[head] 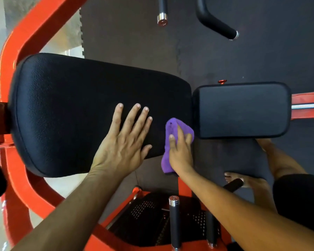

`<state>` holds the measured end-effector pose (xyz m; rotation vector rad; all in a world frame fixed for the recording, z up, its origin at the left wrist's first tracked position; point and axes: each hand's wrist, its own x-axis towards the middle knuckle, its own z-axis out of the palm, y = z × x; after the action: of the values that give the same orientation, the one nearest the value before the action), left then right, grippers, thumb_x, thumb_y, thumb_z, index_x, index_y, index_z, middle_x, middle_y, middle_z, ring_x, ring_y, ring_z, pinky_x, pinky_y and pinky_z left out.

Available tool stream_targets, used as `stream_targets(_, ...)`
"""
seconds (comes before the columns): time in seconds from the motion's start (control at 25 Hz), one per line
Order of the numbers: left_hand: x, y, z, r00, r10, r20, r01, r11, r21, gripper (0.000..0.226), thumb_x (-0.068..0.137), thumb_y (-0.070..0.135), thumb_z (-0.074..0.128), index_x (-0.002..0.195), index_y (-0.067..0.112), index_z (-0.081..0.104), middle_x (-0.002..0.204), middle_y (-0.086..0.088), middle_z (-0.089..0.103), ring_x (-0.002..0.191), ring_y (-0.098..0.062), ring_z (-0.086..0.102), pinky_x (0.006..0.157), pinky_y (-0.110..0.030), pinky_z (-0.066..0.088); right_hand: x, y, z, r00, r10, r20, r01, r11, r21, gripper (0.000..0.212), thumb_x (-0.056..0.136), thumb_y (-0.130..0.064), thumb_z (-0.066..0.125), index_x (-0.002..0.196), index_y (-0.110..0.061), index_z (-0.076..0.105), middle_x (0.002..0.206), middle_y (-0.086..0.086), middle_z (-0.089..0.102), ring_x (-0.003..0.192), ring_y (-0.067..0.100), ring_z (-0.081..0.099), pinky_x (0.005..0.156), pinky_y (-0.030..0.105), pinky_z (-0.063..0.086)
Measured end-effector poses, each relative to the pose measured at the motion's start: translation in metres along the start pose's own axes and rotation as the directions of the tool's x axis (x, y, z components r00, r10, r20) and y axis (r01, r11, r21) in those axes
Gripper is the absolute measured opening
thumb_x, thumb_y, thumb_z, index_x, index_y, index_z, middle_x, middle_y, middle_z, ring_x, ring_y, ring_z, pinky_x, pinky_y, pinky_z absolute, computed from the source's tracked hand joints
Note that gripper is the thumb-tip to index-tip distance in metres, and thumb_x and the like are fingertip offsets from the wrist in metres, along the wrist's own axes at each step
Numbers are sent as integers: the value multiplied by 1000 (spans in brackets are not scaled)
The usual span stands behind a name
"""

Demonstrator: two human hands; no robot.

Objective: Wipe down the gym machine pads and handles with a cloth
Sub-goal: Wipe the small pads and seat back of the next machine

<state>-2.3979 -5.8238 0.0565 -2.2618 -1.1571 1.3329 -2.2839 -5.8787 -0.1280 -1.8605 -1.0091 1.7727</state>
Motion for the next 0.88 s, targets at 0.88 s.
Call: stream_targets(0.88,122,-29,-12,995,61,81,-55,996,-71,74,107,48,5,158,0,-21,163,-27,-29,153,-45,-23,121,-66,-12,219,-38,-43,987,80,-136,-102,981,-162,49,108,-21,32,156,-13,29,149,18,37,130,39,45,110,51,36)
